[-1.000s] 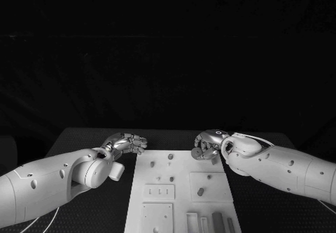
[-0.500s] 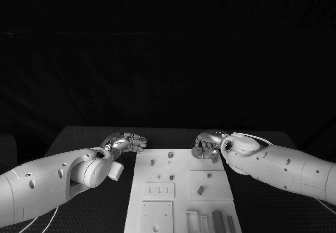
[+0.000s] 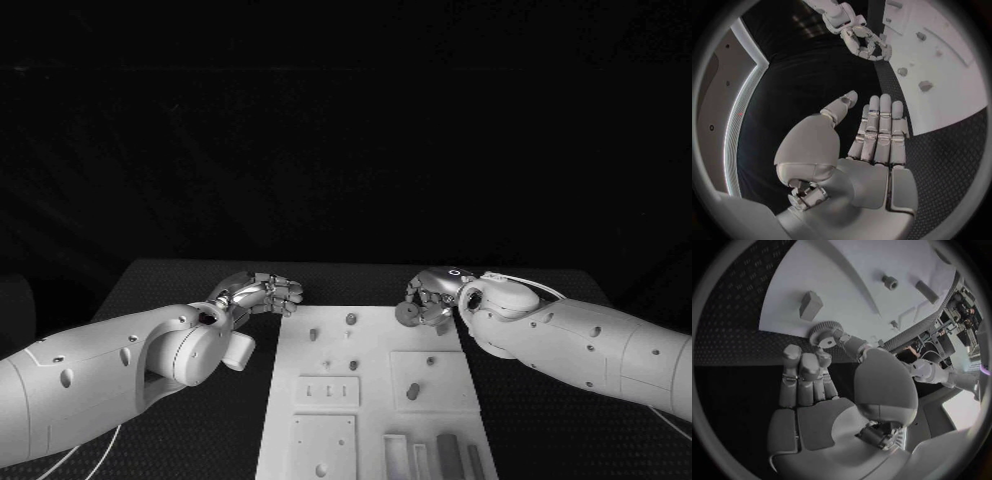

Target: Assemble the parts on the task board

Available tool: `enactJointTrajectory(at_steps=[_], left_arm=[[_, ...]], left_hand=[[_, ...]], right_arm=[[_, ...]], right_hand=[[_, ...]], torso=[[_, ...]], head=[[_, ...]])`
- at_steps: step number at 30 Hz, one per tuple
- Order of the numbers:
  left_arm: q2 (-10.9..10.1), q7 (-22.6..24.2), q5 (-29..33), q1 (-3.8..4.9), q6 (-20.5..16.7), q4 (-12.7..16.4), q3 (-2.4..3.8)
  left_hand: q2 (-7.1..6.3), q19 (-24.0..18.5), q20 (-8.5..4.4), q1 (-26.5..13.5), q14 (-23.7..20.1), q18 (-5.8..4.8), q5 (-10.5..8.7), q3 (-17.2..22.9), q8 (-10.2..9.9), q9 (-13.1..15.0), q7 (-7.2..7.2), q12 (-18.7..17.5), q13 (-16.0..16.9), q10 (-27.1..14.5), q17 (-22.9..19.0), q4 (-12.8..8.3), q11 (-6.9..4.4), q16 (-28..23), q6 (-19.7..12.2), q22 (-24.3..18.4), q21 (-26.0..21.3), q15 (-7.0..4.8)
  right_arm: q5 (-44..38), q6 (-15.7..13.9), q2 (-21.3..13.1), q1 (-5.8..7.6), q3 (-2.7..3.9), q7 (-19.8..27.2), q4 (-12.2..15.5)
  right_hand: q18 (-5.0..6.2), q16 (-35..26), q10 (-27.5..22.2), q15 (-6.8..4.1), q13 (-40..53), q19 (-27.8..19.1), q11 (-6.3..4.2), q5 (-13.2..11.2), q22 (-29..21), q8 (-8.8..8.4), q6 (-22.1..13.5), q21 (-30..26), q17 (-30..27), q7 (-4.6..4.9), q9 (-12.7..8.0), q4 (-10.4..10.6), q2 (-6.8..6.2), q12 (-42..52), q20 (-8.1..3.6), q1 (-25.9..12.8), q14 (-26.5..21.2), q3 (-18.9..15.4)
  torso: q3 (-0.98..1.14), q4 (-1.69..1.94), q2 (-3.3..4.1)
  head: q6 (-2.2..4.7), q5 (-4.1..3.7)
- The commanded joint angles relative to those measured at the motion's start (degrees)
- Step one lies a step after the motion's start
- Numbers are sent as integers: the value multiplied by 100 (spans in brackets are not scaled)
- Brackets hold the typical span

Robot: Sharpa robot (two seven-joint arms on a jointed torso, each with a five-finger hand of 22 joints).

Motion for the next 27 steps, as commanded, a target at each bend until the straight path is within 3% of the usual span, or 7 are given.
enactJointTrajectory(at_steps=[1, 18, 27], left_arm=[[4, 52, -19, 4, 100, 21, 3], [-9, 47, -19, 4, 111, 26, 4], [-18, 44, -19, 4, 108, 31, 4]], left_hand=[[-4, -16, -20, -46, 47, 56, 10, 11, -30, 7, 39, -34, 2, -13, 10, 26, 20, -21, -8, 94, 36, -11], [0, -15, -21, -50, 53, 58, 11, 12, -36, 14, 39, -39, 5, -12, 13, 25, 20, -27, -8, 93, 39, -12], [0, -14, -22, -49, 55, 59, 11, 13, -38, 17, 39, -41, 6, -12, 14, 24, 20, -29, -8, 93, 40, -13]], right_arm=[[50, 65, 16, -6, 0, 61, -26], [58, 122, 74, -79, 0, 106, -44], [-123, 120, 112, -152, -1, 89, -119]], right_hand=[[212, 23, 47, 8, 8, 21, 2, -7, 103, 25, 36, 45, 13, 11, -4, -1, 26, 51, -10, 42, 43, 57], [212, 44, 54, 26, 2, 35, 19, -6, 100, 39, 62, 87, 50, 28, -7, 4, 26, 114, -20, 14, 56, 43], [212, 55, 44, 41, -20, 33, 34, -8, 92, 128, 232, 124, 94, 44, 21, -27, 46, 172, -32, 20, 56, 32]], torso=[[-2, -2, 2], [-4, -5, -2], [-6, 6, 6]], head=[[-9, 7], [-44, 8], [-65, 16]])
